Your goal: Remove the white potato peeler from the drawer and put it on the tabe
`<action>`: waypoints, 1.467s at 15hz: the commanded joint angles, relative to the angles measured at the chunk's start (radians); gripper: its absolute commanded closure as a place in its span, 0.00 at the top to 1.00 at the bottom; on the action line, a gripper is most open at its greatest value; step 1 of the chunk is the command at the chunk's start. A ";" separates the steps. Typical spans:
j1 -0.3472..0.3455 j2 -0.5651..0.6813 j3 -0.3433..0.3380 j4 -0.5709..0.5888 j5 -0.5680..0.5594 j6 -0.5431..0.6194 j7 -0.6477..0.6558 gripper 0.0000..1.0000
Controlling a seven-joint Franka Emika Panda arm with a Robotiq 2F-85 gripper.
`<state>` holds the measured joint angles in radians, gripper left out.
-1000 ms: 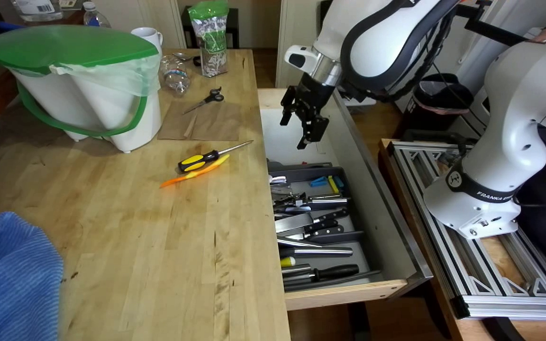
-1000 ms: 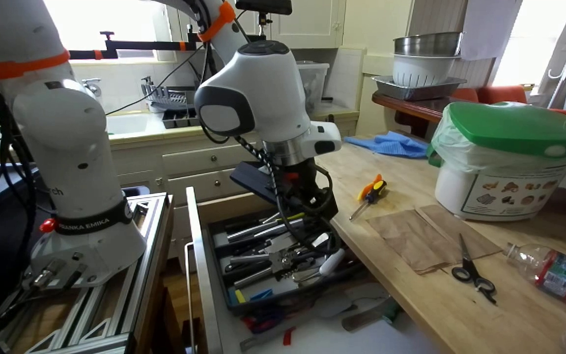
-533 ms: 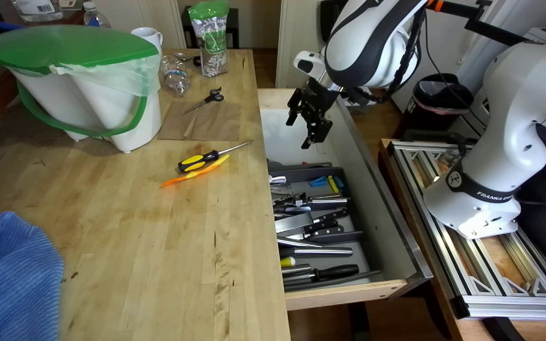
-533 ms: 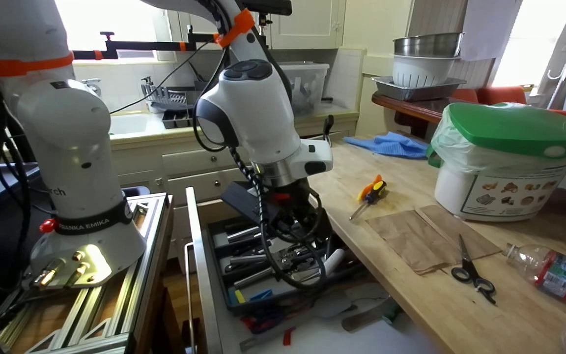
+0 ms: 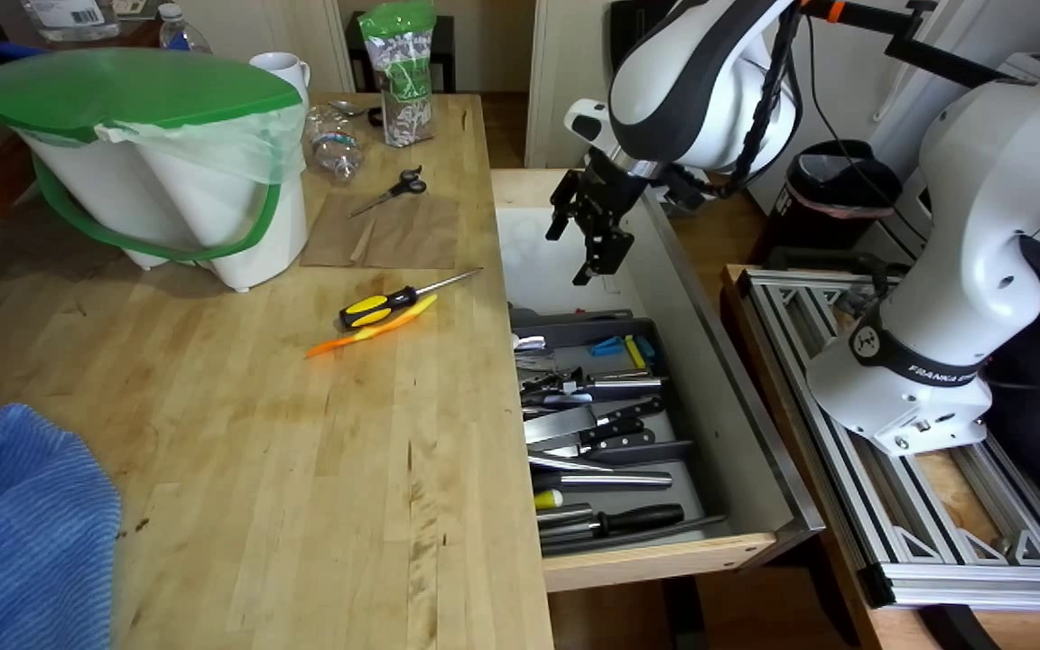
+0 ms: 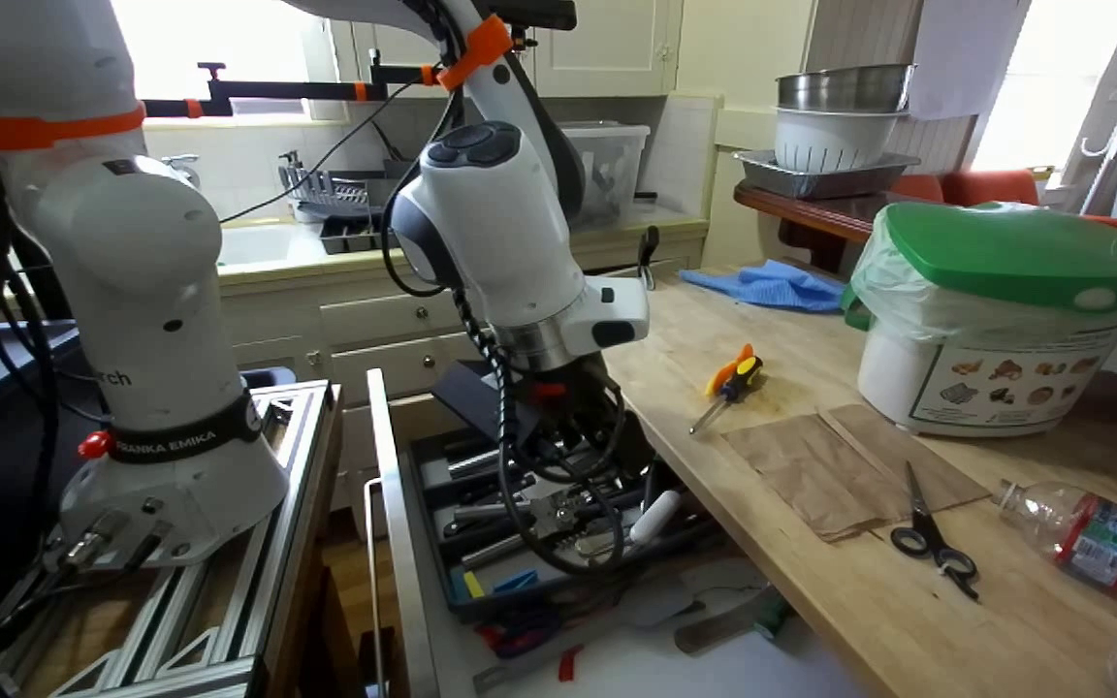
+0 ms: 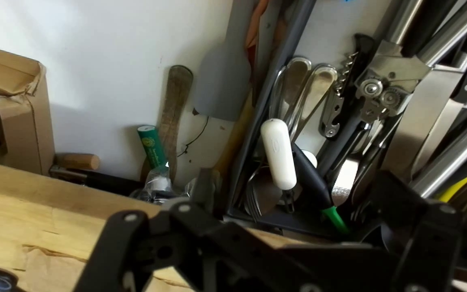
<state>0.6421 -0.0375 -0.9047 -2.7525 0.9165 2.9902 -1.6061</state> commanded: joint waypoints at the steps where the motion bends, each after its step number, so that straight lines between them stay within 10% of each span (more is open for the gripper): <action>1: 0.005 0.036 -0.005 0.023 0.016 -0.016 -0.031 1.00; 13: 0.005 0.103 -0.004 0.069 0.374 -0.093 -0.436 1.00; 22: -0.087 0.419 0.068 0.210 0.797 -0.390 -0.775 1.00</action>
<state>0.6024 0.2127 -0.8778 -2.6151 1.5918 2.7044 -2.2769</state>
